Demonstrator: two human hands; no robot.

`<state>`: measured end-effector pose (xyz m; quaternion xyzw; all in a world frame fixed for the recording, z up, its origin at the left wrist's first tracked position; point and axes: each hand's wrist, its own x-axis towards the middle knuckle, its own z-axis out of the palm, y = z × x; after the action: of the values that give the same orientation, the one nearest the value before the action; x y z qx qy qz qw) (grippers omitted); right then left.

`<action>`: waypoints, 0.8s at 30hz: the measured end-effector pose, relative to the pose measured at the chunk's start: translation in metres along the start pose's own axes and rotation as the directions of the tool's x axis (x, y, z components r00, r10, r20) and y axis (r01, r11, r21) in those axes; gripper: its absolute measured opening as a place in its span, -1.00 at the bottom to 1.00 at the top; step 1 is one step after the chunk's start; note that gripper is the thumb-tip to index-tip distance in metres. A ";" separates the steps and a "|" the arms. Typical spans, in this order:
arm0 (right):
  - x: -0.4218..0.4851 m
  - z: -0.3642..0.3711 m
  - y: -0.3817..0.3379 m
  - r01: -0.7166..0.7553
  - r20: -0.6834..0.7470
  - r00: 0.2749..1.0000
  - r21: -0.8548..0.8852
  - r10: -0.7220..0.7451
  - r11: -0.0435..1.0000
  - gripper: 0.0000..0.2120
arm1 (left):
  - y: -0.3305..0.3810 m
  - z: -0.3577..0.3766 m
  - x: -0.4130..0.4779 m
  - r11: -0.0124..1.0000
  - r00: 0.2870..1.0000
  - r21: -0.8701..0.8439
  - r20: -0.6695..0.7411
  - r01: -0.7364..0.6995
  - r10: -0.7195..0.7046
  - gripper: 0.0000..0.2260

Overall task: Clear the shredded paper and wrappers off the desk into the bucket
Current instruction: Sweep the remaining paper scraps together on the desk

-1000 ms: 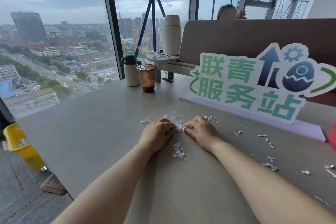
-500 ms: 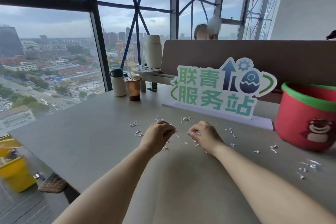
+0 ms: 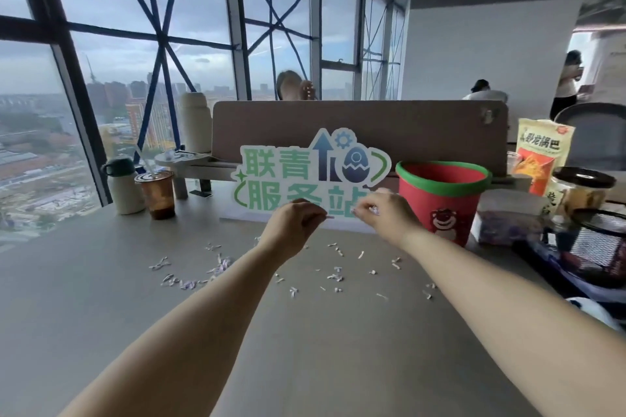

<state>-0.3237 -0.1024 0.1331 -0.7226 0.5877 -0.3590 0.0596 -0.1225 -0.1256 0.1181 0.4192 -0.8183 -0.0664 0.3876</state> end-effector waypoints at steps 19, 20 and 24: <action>0.070 -0.122 0.124 -0.204 -0.252 0.953 -0.136 0.165 0.970 -0.74 | 0.122 0.106 0.184 0.968 0.990 -0.207 -0.061 -0.140 0.130 -0.85; 0.074 -0.122 0.131 -0.211 -0.244 0.954 -0.136 0.174 0.968 -0.74 | 0.124 0.115 0.190 0.963 0.989 -0.225 -0.053 -0.148 0.140 -0.85; 0.081 -0.120 0.153 -0.246 -0.172 0.960 -0.149 0.220 0.958 -0.79 | 0.118 0.150 0.205 0.971 0.989 -0.204 0.049 -0.126 0.138 -0.86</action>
<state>-0.5137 -0.1809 0.1802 -0.6208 0.7001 -0.3527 -0.0053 -0.3721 -0.2337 0.1846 0.3205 -0.8452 -0.1354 0.4056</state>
